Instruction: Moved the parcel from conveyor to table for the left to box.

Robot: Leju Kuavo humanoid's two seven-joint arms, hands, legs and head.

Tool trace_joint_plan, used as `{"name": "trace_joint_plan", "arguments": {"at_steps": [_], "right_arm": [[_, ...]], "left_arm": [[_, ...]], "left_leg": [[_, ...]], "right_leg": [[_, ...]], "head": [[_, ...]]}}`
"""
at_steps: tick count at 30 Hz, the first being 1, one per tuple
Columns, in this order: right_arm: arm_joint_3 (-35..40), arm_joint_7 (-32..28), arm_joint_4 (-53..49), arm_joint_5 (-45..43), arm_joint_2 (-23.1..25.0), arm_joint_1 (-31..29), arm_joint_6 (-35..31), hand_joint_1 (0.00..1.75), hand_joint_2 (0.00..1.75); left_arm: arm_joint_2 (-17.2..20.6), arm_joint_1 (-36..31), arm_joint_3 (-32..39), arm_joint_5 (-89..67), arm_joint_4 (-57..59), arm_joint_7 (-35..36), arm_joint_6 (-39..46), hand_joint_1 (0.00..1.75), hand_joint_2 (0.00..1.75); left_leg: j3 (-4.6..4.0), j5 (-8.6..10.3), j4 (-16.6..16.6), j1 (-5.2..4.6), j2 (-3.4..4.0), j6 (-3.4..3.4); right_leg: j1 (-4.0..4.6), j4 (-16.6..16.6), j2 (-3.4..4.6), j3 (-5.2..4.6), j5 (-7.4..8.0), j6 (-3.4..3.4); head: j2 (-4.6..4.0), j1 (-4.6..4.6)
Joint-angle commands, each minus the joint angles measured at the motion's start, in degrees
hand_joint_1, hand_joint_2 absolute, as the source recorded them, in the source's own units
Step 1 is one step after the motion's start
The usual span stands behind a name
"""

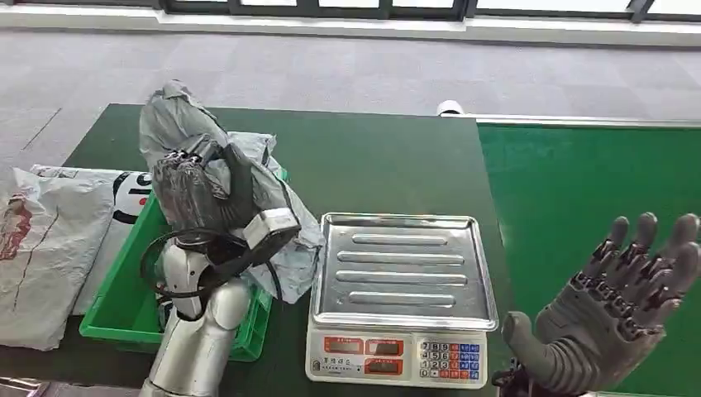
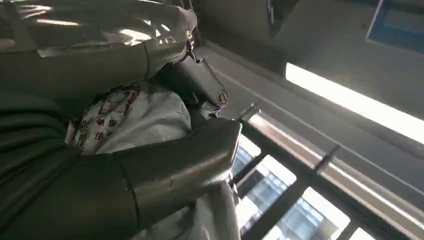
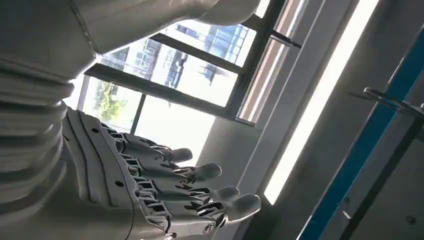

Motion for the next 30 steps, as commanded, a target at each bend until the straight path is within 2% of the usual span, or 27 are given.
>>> {"name": "trace_joint_plan", "arguments": {"at_steps": [1,2,3,4,5,8,12,15,21,30], "right_arm": [[2.84,1.83,6.92,-1.23,-0.94,-9.14,4.56,0.0,1.75],[2.53,1.85,7.51,-1.31,-0.7,-9.82,5.01,0.0,1.75],[2.15,1.83,7.79,-1.4,-0.53,-10.42,5.42,0.0,1.75],[1.91,1.75,7.76,-1.45,-0.42,-10.6,5.77,0.0,1.75],[1.71,1.65,7.74,-1.54,-0.28,-10.89,6.13,0.0,1.75],[1.35,1.6,7.94,-1.68,-0.24,-11.37,6.87,0.0,1.75],[0.97,0.91,9.03,-2.21,-0.23,-11.82,6.96,0.0,1.75],[0.78,0.54,9.39,-2.87,-0.76,-12.11,7.24,0.0,1.75],[0.37,0.49,9.05,-3.23,-1.05,-12.31,7.82,0.0,1.75],[0.21,0.65,9.1,-3.03,-1.06,-12.53,7.81,0.0,1.75]], "left_arm": [[2.89,-15.7,20.36,-12.91,14.51,5.23,-0.3,1.75,1.75],[4.68,-18.0,19.42,-16.74,20.57,9.21,-0.61,1.75,1.75],[7.7,-20.13,15.12,-18.72,27.07,15.9,-3.7,1.75,1.75],[8.38,-21.77,14.04,-18.72,31.99,17.21,-1.65,1.75,1.75],[10.87,-23.53,8.53,-18.72,38.19,23.76,-2.86,1.75,1.75],[12.73,-28.44,2.78,-18.72,53.27,30.47,-4.91,1.75,1.75],[13.53,-32.24,3.7,-18.72,62.21,29.7,-4.91,1.75,1.75],[13.65,-31.84,3.6,-18.72,65.54,29.58,-11.32,1.75,1.75],[13.16,-29.18,3.53,-18.72,68.19,29.63,-17.25,1.75,1.75],[13.08,-28.71,3.05,-18.55,68.65,30.07,-19.55,1.75,1.75]], "left_leg": [[-0.02,0.06,-0.02,0.06,0.31,-0.1],[0.05,0.1,-0.09,0.05,0.36,-0.12],[0.08,0.21,-0.23,0.08,0.36,-0.17],[0.21,0.21,-0.21,0.03,0.13,-0.18],[0.2,0.28,-0.25,0.04,0.02,-0.2],[0.1,0.41,-0.15,0.08,-0.29,-0.23],[0.07,0.43,-0.14,0.13,-0.02,-0.3],[0.08,0.38,-0.14,0.12,0.1,-0.29],[0.06,0.35,-0.14,0.11,0.11,-0.28],[-0.07,0.36,-0.09,0.11,0.1,-0.27]], "right_leg": [[0.06,-0.02,0.26,-0.11,0.15,-0.06],[0.05,-0.03,0.3,-0.07,0.21,-0.1],[0.08,-0.17,0.28,-0.04,0.32,-0.15],[0.03,-0.11,0.06,0.11,0.22,-0.15],[0.04,-0.16,-0.07,0.12,0.25,-0.17],[0.09,-0.13,-0.33,0.13,0.25,-0.19],[0.15,-0.08,-0.07,-0.01,0.37,-0.32],[0.13,-0.04,0.07,-0.03,0.33,-0.31],[0.12,-0.04,0.06,-0.06,0.3,-0.31],[0.12,-0.01,0.08,-0.16,0.32,-0.3]], "head": [[0.0,0.0],[0.0,0.0],[0.0,0.0],[0.0,0.0],[0.0,0.0],[0.0,0.0],[0.0,0.0],[0.0,0.0],[0.0,0.0],[0.0,0.0]]}}
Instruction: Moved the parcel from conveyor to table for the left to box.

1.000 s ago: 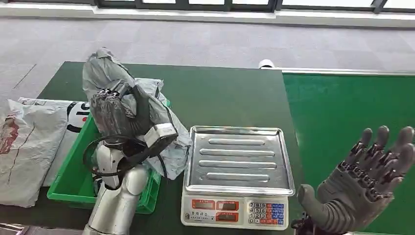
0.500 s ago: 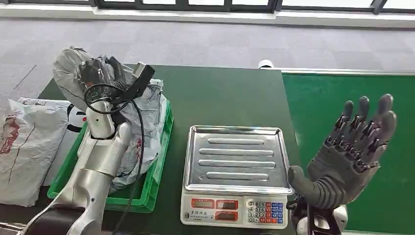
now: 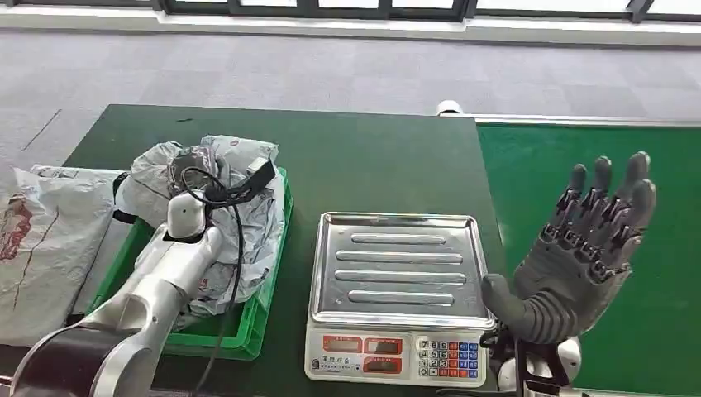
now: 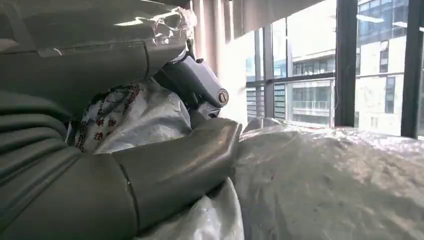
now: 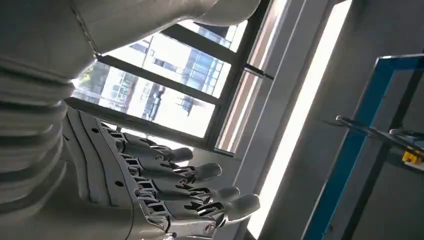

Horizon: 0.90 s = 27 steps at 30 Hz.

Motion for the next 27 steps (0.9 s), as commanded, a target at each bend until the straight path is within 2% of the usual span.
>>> {"name": "trace_joint_plan", "arguments": {"at_steps": [1,2,3,4,5,6,8,10,15,16,17,20,21,24,27], "right_arm": [[-0.51,0.43,3.63,0.05,-1.04,-2.19,-0.12,0.0,1.75],[-0.52,0.5,3.65,0.16,-1.02,-2.16,-0.22,0.0,1.75],[-0.49,0.51,3.69,0.34,-0.91,-2.03,-0.54,0.0,1.75],[-0.41,0.57,3.73,0.55,-0.87,-1.93,-0.92,0.0,1.75],[-0.33,0.58,3.73,0.66,-0.82,-1.8,-1.42,0.0,1.75],[-0.13,0.59,3.72,0.81,-0.86,-1.7,-1.65,0.0,1.75],[0.11,0.73,3.59,1.07,-0.91,-1.46,-2.64,0.0,1.75],[0.54,0.77,2.94,1.19,-1.32,-0.5,-4.24,0.0,1.75],[0.54,0.77,2.94,1.19,-1.32,-0.5,-4.24,0.0,1.75],[0.63,0.32,2.08,0.78,-1.71,1.08,-4.98,0.0,1.75],[0.67,-0.02,1.55,0.54,-1.98,2.41,-5.09,0.0,1.75],[0.15,1.48,0.61,3.13,-1.8,5.17,-2.19,0.0,1.75],[0.07,1.53,0.46,3.67,-1.34,5.28,-1.52,0.0,1.75],[0.78,2.6,-0.41,5.18,0.01,5.21,-0.57,0.0,1.75],[2.15,2.8,-0.35,5.84,0.41,5.41,-1.4,0.0,1.75]], "left_arm": [[1.1,-1.7,-2.83,-0.78,6.99,0.37,-2.53,1.75,1.75],[1.08,-1.76,-2.06,-0.45,6.9,0.25,-1.63,1.5,1.75],[1.34,-2.01,-0.87,0.19,6.31,0.1,1.4,0.0,1.75],[1.47,-2.25,-0.16,0.29,5.6,-0.23,5.47,0.0,1.75],[1.46,-2.07,0.93,1.46,3.94,-1.86,10.1,0.0,0.0],[1.61,-2.49,1.25,1.47,3.82,-2.27,9.55,0.0,0.0],[1.08,-1.14,3.93,4.33,0.3,-6.15,16.66,0.0,0.0],[-1.65,5.0,11.54,15.35,-15.41,-19.57,16.66,0.0,0.0],[-1.65,5.0,11.54,15.35,-15.41,-19.57,16.66,0.0,0.0],[-4.38,8.77,15.15,36.95,-19.02,-38.75,15.39,0.0,0.0],[-5.86,13.28,15.4,47.91,-24.61,-44.26,11.34,0.0,0.0],[-9.8,34.71,10.72,68.38,-50.55,-51.51,2.19,0.0,0.0],[-10.78,38.38,9.95,72.49,-54.57,-54.04,0.99,0.0,0.0],[-12.06,41.69,6.98,75.6,-58.49,-55.98,0.73,0.0,0.0],[-9.62,40.92,1.33,77.42,-58.75,-55.98,4.49,0.0,0.0]], "left_leg": [[0.04,0.09,-0.18,0.07,0.12,-0.06],[0.03,0.03,-0.07,0.03,0.07,-0.03],[0.04,0.08,-0.16,0.05,0.11,-0.06],[0.02,0.04,-0.09,0.05,0.1,-0.04],[0.03,0.07,-0.16,0.06,0.12,-0.06],[-0.02,0.02,-0.03,0.07,0.09,-0.04],[-0.06,0.01,0.0,0.07,0.05,-0.04],[-0.03,0.02,-0.05,0.06,0.03,-0.03],[0.0,0.04,-0.1,0.08,0.02,-0.03],[-0.01,0.02,-0.05,0.03,0.02,-0.02],[0.01,0.05,-0.12,0.06,-0.04,-0.02],[0.39,0.07,-0.53,-0.01,0.21,-0.02],[0.38,-0.01,-0.39,-0.09,0.17,0.02],[0.34,-0.19,-0.28,-0.04,0.39,0.0],[0.04,-0.33,-0.02,0.06,0.34,-0.04]], "right_leg": [[0.07,-0.21,0.05,0.03,0.14,-0.02],[0.03,-0.08,0.02,0.02,0.05,-0.01],[0.05,-0.17,0.05,0.02,0.11,-0.02],[0.06,-0.1,0.05,0.01,0.07,-0.01],[0.06,-0.16,0.06,0.01,0.11,-0.02],[0.07,-0.07,0.05,-0.02,0.06,-0.02],[0.07,-0.02,0.01,-0.04,0.04,-0.01],[0.06,-0.06,0.0,-0.02,0.05,-0.01],[0.08,-0.14,-0.03,0.01,0.06,0.0],[0.03,-0.06,-0.01,-0.02,0.03,0.0],[0.06,-0.18,-0.09,0.06,0.06,0.01],[-0.02,-0.5,0.11,0.31,0.11,0.02],[-0.09,-0.32,0.09,0.29,0.01,0.03],[-0.04,-0.26,0.31,0.18,-0.07,0.0],[0.07,-0.11,0.3,-0.08,-0.17,0.02]], "head": [[0.0,0.0],[0.0,0.0],[0.0,0.0],[0.0,0.0],[0.0,0.0],[0.0,0.0],[0.0,0.0],[0.0,0.0],[0.0,0.0],[0.0,0.0],[0.0,0.0],[0.0,0.0],[0.0,0.0],[0.0,0.0],[0.0,0.04]]}}
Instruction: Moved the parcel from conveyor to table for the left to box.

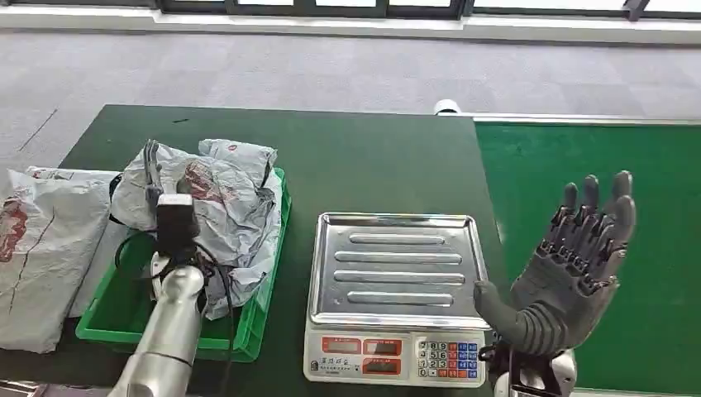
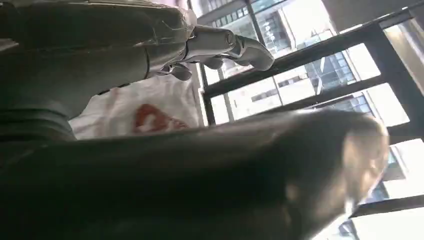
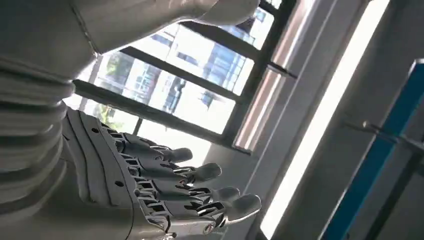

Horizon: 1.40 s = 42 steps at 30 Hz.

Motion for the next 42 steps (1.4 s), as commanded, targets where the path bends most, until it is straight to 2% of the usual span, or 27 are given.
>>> {"name": "trace_joint_plan", "arguments": {"at_steps": [1,2,6,9,10,11,13,18,19,21,22,24,27,28,36,40,42], "right_arm": [[2.56,1.15,-0.23,1.93,0.35,0.91,-0.39,0.0,1.75],[3.49,0.93,-0.31,2.25,0.16,1.39,-1.04,0.0,1.75],[3.92,0.88,-0.38,2.33,0.23,1.77,-1.16,0.0,1.75],[3.92,0.88,-0.38,2.33,0.23,1.77,-1.16,0.0,1.75],[4.43,0.4,-0.73,2.43,-0.15,2.05,-1.62,0.0,1.75],[6.66,-0.56,-0.88,2.19,-0.86,1.83,-1.47,0.0,1.75],[10.6,1.28,0.57,2.33,-1.88,-1.25,-3.68,0.0,1.75],[11.08,2.13,2.4,2.17,-2.38,-3.2,-4.75,0.0,1.75],[11.52,2.53,2.42,1.45,-3.09,-3.38,-5.31,0.0,1.75],[12.71,2.09,6.45,-4.55,-5.06,-7.81,-4.67,0.0,1.75],[12.64,1.24,8.75,-9.39,-5.28,-10.66,-2.75,0.0,1.75],[9.55,-0.17,16.13,-25.62,-2.59,-17.98,8.54,0.0,1.75],[3.64,1.25,27.75,-37.81,1.48,-23.47,17.35,0.0,1.75],[1.61,1.74,33.12,-39.88,2.51,-25.19,18.11,0.0,1.75],[0.37,0.14,37.95,-40.52,2.75,-26.27,19.29,0.0,1.75],[-0.91,1.87,44.46,-38.12,3.18,-30.3,18.08,0.0,1.75],[-3.25,3.97,48.36,-38.3,3.57,-32.77,17.15,0.0,1.75]], "left_arm": [[-1.81,11.4,-8.51,6.35,-17.56,-1.91,1.65,0.0,0.0],[-1.79,10.41,-9.14,9.17,-16.48,-1.91,-1.09,0.0,0.0],[-1.86,10.01,-9.14,9.2,-16.07,-1.91,-1.08,0.0,0.0],[-1.86,10.01,-9.14,9.2,-16.07,-1.91,-1.08,0.0,0.0],[-1.81,9.99,-9.46,12.31,-16.86,-1.91,-4.74,0.0,0.0],[-2.47,10.0,-9.91,17.81,-14.79,-1.84,-12.5,0.0,0.0],[-3.07,9.54,-12.27,17.79,-13.56,-1.03,-15.28,0.0,0.0],[-3.11,8.03,-12.81,18.13,-11.19,-1.31,-15.2,0.0,0.0],[-2.73,7.85,-13.04,18.77,-10.92,-0.98,-16.15,0.0,0.0],[-2.24,5.53,-14.26,21.08,-7.95,-0.71,-20.04,0.0,0.0],[-2.41,4.45,-14.6,21.3,-6.96,-0.91,-20.4,0.0,0.0],[-3.01,3.14,-15.56,21.84,-6.14,-1.91,-20.5,0.0,0.0],[-3.06,5.41,-17.32,21.34,-12.12,-1.91,-20.92,0.0,0.0],[-2.49,6.18,-18.23,18.62,-16.59,-1.91,-19.01,0.0,0.0],[-2.18,6.77,-19.63,18.3,-19.18,-1.91,-18.76,0.0,0.0],[-1.77,9.08,-24.5,15.9,-25.92,-1.91,-17.45,0.0,0.0],[-1.08,9.6,-28.4,12.69,-28.34,-1.91,-12.44,0.0,0.0]], "left_leg": [[0.04,0.01,-0.12,-0.05,-0.2,-0.01],[0.08,0.01,-0.16,0.04,-0.17,-0.04],[-0.01,0.04,-0.1,0.03,-0.4,-0.02],[0.05,0.0,-0.07,0.04,-0.25,0.0],[0.04,0.05,-0.12,0.05,-0.24,-0.04],[0.04,0.02,-0.05,0.03,-0.3,-0.02],[0.1,0.07,-0.18,0.07,-0.31,-0.05],[0.08,0.09,-0.13,0.05,-0.25,-0.02],[0.13,0.13,-0.22,0.06,-0.24,-0.03],[0.1,0.08,-0.09,0.03,-0.31,-0.01],[0.1,0.11,-0.12,0.05,-0.28,-0.02],[0.06,0.14,-0.1,0.05,-0.19,-0.02],[0.05,0.2,-0.15,0.04,0.04,-0.03],[0.12,0.17,-0.1,0.05,0.1,-0.05],[0.04,0.37,-0.2,0.08,-0.29,-0.08],[-0.01,0.3,-0.08,0.07,-0.22,-0.06],[-0.12,0.3,-0.02,0.05,-0.22,-0.04]], "right_leg": [[-0.06,-0.1,-0.25,0.14,-0.1,0.03],[0.03,-0.19,-0.24,0.23,-0.05,0.03],[0.03,-0.15,-0.49,0.17,-0.07,0.0],[0.03,-0.1,-0.39,0.21,-0.06,0.0],[0.05,-0.14,-0.4,0.2,-0.02,-0.01],[0.02,-0.05,-0.44,0.21,-0.06,0.01],[0.06,-0.2,-0.49,0.27,-0.02,0.0],[0.04,-0.16,-0.4,0.26,0.01,0.02],[0.05,-0.25,-0.41,0.31,0.05,0.01],[0.02,-0.1,-0.45,0.27,-0.03,0.01],[0.05,-0.15,-0.42,0.27,0.02,0.01],[0.05,-0.14,-0.32,0.21,0.09,0.02],[0.04,-0.16,-0.13,0.14,0.22,0.02],[0.04,-0.13,-0.03,0.19,0.24,0.0],[0.08,-0.23,-0.42,0.21,0.3,-0.06],[0.07,-0.08,-0.35,0.12,0.24,-0.05],[0.05,-0.02,-0.32,0.03,0.24,-0.04]], "head": [[0.0,0.04],[0.0,0.02],[0.0,0.0],[0.0,0.0],[0.0,0.02],[0.0,0.02],[0.0,0.02],[0.0,0.0],[0.0,0.02],[0.0,0.02],[0.0,0.0],[0.0,0.02],[0.0,0.02],[0.0,0.02],[0.0,0.02],[0.0,0.02],[0.0,0.02]]}}
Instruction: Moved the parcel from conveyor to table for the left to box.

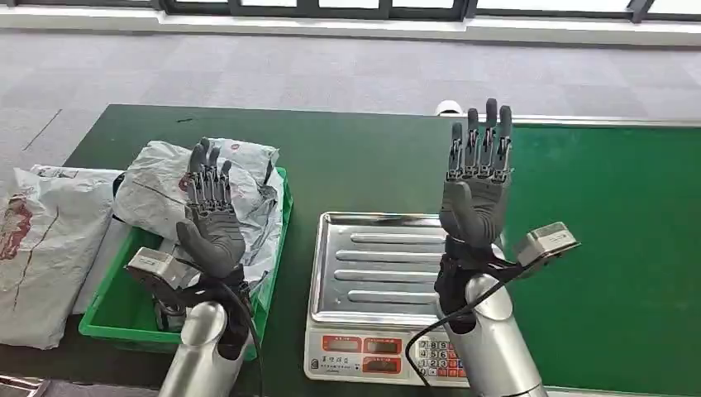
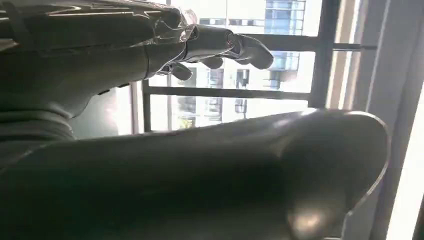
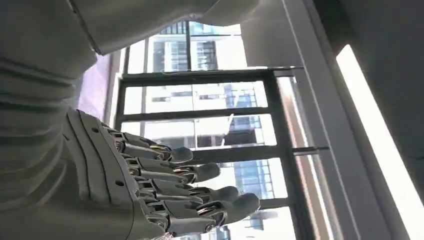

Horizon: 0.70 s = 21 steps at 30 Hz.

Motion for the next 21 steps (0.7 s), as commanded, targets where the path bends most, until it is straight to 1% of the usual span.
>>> {"name": "trace_joint_plan", "arguments": {"at_steps": [1,4,6,8,9,10,11,12,14,17,19,20,21], "right_arm": [[-6.72,3.6,18.34,1.41,1.98,-9.69,-1.67,0.0,1.75],[-6.72,3.6,18.34,1.41,1.98,-9.69,-1.67,0.0,1.75],[-8.59,4.38,20.71,0.52,2.08,-10.53,-0.75,0.0,1.75],[-9.1,4.96,22.23,1.3,2.04,-10.58,-1.43,0.0,1.75],[-8.81,5.08,22.71,2.21,1.96,-10.73,-2.01,0.0,1.75],[-9.62,5.46,23.07,2.31,2.95,-10.75,-3.82,0.0,1.75],[-9.29,5.42,22.97,2.51,3.23,-10.69,-3.67,0.0,1.75],[-7.41,6.52,22.69,4.31,3.12,-10.64,-2.84,0.0,1.75],[-5.75,6.94,21.05,8.11,2.91,-10.17,-5.19,0.0,1.75],[-5.75,6.94,21.05,8.11,2.91,-10.17,-5.19,0.0,1.75],[-5.75,6.94,21.05,8.11,2.91,-10.17,-5.19,0.0,1.75],[-5.41,7.22,19.77,9.49,2.74,-9.82,-6.04,0.0,1.75],[-4.34,7.55,18.39,13.29,2.31,-9.2,-8.57,0.0,1.75]], "left_arm": [[3.1,1.94,-11.0,-4.98,-8.79,0.26,6.27,0.0,0.0],[3.1,1.94,-11.0,-4.98,-8.79,0.26,6.27,0.0,0.0],[4.29,1.19,-14.57,-6.14,-9.05,0.26,8.82,0.0,0.0],[4.45,1.49,-16.62,-6.45,-9.66,0.26,10.5,0.0,0.0],[4.52,1.78,-16.84,-6.5,-9.93,0.26,10.83,0.0,0.0],[4.72,2.44,-17.22,-6.83,-10.5,0.26,11.34,0.0,0.0],[4.8,2.86,-17.35,-7.0,-10.87,0.26,11.54,0.0,0.0],[5.12,4.06,-17.44,-7.13,-11.96,0.26,11.72,0.0,0.0],[5.18,5.11,-17.13,-7.52,-12.73,0.26,11.88,0.0,0.0],[5.18,5.11,-17.13,-7.52,-12.73,0.26,11.88,0.0,0.0],[5.18,5.11,-17.13,-7.52,-12.73,0.26,11.88,0.0,0.0],[5.16,5.18,-16.89,-7.41,-12.71,0.26,11.69,0.0,0.0],[5.21,5.38,-16.79,-7.49,-12.74,0.26,11.58,0.0,0.0]], "left_leg": [[-0.03,0.01,-0.02,0.01,0.14,-0.01],[-0.02,0.09,-0.12,0.03,0.04,-0.04],[-0.03,0.03,-0.05,-0.01,0.0,-0.02],[0.01,0.09,-0.19,0.03,0.1,-0.06],[0.03,0.06,-0.12,0.01,-0.02,-0.04],[0.02,0.09,-0.17,0.02,0.01,-0.06],[0.04,0.05,-0.13,0.01,-0.01,-0.05],[0.07,0.07,-0.19,0.02,0.06,-0.06],[0.07,0.02,-0.2,0.01,0.2,-0.06],[0.04,0.02,-0.17,0.01,0.21,-0.06],[0.01,0.07,-0.21,0.02,0.08,-0.07],[0.0,0.04,-0.15,0.0,0.06,-0.05],[-0.05,0.01,-0.07,-0.01,0.07,-0.02]], "right_leg": [[0.01,-0.02,0.09,-0.06,0.05,0.01],[0.03,-0.17,-0.03,-0.01,0.11,0.01],[-0.01,-0.06,-0.06,-0.01,0.04,0.0],[0.03,-0.22,0.0,0.01,0.14,-0.01],[0.01,-0.13,-0.12,0.04,0.05,-0.01],[0.02,-0.19,-0.1,0.02,0.09,-0.02],[0.01,-0.14,-0.09,0.03,0.05,-0.01],[0.03,-0.2,-0.02,0.04,0.09,-0.02],[0.01,-0.19,0.12,0.01,0.09,-0.02],[0.02,-0.14,0.14,-0.05,0.07,-0.02],[0.02,-0.19,-0.01,-0.04,0.07,-0.03],[0.01,-0.12,0.0,-0.05,0.05,-0.02],[-0.01,-0.04,0.03,-0.1,0.03,0.0]], "head": [[0.0,0.0],[0.0,-0.02],[0.0,0.0],[0.0,0.0],[0.0,0.0],[0.0,0.0],[0.0,0.0],[0.0,0.0],[0.0,0.0],[0.0,0.0],[0.0,0.0],[0.0,0.0],[0.0,0.0]]}}
